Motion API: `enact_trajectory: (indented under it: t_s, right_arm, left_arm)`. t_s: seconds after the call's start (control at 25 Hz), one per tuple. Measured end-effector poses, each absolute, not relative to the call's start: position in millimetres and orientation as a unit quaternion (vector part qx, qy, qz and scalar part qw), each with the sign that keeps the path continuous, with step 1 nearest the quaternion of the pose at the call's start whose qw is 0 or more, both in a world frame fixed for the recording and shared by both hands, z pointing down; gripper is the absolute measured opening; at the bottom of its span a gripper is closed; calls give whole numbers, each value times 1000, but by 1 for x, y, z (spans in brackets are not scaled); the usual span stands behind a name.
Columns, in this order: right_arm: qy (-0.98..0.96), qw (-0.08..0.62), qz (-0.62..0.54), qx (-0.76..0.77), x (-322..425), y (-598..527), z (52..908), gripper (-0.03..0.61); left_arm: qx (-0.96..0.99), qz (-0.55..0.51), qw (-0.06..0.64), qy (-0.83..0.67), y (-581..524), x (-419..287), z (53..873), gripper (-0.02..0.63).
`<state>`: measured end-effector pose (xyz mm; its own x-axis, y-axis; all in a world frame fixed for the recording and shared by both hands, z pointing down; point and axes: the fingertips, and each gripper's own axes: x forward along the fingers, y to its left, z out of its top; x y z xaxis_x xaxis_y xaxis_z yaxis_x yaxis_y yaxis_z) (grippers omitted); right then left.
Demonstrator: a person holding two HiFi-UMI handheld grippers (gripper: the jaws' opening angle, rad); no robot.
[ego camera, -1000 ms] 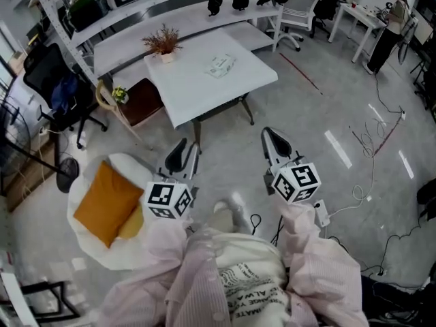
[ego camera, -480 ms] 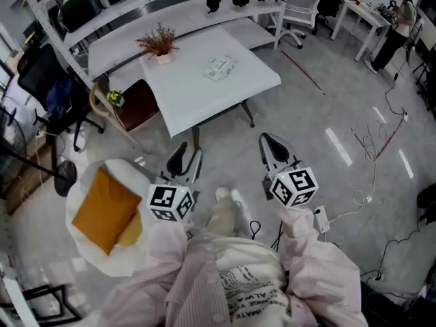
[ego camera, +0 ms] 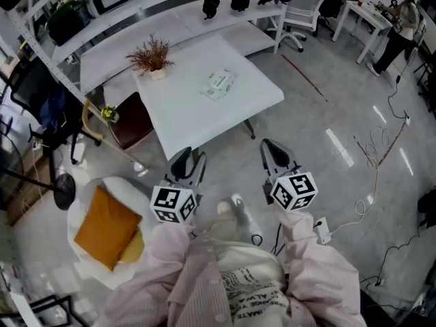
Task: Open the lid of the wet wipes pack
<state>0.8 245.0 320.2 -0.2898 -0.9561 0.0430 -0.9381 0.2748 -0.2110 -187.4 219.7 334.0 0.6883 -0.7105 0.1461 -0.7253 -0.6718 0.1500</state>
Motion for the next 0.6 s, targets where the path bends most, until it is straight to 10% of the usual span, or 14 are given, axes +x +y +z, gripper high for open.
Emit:
enact_trajectory:
  t_s: [0.6]
  right_arm:
    - [792, 42, -111, -600, 24, 126, 332, -2]
  left_arm:
    - [916, 41, 110, -384, 95, -160, 343, 149]
